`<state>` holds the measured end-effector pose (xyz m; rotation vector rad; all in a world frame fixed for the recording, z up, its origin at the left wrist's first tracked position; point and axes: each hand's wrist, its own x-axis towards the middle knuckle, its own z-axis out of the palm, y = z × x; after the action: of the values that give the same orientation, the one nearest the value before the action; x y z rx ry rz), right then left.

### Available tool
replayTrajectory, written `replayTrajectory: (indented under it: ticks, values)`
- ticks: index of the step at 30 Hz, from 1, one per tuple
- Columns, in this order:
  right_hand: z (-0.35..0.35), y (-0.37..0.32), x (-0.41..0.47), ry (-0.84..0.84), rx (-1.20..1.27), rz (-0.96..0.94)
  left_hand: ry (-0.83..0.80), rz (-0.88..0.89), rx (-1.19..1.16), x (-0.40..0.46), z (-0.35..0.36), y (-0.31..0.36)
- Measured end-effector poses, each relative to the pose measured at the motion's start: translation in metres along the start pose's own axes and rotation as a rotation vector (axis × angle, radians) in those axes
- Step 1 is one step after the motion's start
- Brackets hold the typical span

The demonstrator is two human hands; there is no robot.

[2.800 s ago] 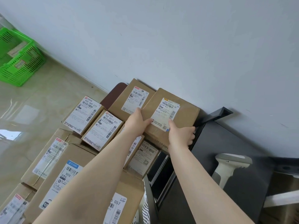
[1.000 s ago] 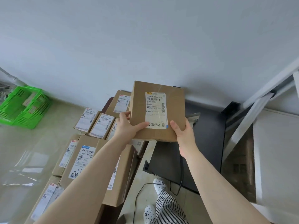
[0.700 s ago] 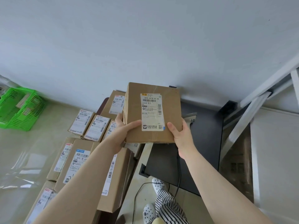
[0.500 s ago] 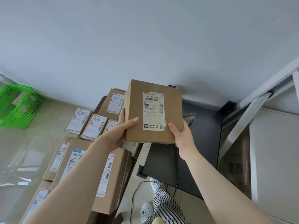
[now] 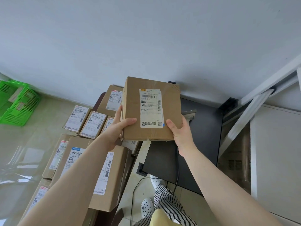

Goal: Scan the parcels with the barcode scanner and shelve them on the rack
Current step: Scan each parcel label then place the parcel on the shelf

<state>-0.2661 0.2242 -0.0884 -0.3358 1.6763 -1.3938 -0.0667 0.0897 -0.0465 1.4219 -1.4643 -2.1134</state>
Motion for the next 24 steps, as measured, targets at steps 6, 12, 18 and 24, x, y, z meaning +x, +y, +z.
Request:
replayTrajectory:
  ticks: [6,12,18,24]
  values:
    - [-0.010,-0.004,0.004,0.066,-0.072,-0.078,-0.019,0.004,-0.013,-0.004,-0.012,-0.010]
    - [-0.049,0.039,0.013,0.517,-0.489,-0.040,-0.023,0.006,-0.044,-0.007,-0.026,-0.019]
    - [-0.035,0.047,0.023,0.448,-0.775,0.059,-0.030,0.005,-0.040,-0.003,-0.022,-0.020]
    - [-0.029,0.034,0.029,0.383,-0.724,0.132,-0.040,0.009,-0.027,-0.002,-0.021,-0.016]
